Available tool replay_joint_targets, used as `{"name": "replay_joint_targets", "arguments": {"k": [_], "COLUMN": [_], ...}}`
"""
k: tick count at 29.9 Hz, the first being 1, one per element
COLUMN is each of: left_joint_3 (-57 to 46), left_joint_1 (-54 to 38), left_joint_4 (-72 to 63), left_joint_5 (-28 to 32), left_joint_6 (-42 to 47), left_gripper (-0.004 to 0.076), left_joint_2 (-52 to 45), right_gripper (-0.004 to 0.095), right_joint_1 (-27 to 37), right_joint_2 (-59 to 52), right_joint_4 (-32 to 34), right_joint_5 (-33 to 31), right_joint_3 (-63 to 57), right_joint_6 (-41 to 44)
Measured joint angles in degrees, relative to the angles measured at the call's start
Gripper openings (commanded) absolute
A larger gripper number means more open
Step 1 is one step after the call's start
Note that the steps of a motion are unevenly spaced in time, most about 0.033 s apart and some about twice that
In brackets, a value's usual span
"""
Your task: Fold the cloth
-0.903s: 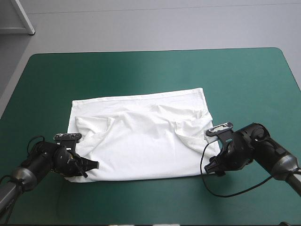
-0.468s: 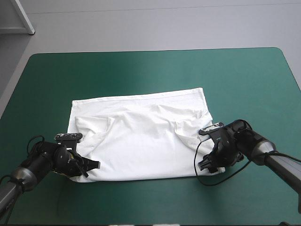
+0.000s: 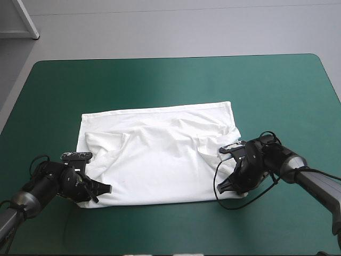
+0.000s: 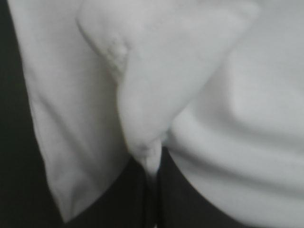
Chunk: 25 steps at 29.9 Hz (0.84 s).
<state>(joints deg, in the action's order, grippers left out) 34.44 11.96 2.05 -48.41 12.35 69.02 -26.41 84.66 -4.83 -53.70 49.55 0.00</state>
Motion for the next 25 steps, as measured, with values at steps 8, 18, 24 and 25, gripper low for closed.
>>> {"name": "replay_joint_targets", "arguments": {"k": [8,18,24,25], "left_joint_3": [13.59,32.8,44.87,46.44], "left_joint_1": [-0.06,-1.95,-7.07,-7.75], "left_joint_4": [3.85,7.24,7.08,7.0], "left_joint_5": [-14.51,-17.97,-17.38,-16.98], "left_joint_6": [-2.71,-8.44,-10.68,-10.91], "left_gripper": [-0.0008,-0.0008,-0.0008,-0.0008], "left_joint_2": [-0.01,10.23,21.06,22.27], "right_gripper": [-0.0019,-0.0019,-0.0019,-0.0019], "right_joint_1": [0.0,0.0,0.0,0.0], "right_joint_2": [-5.28,-2.36,7.1,9.0], "right_joint_4": [3.87,8.26,14.52,15.56], "right_joint_5": [0.65,3.5,4.42,4.53], "right_joint_3": [3.35,21.29,33.96,36.13], "right_joint_6": [2.29,2.99,5.13,5.67]}}
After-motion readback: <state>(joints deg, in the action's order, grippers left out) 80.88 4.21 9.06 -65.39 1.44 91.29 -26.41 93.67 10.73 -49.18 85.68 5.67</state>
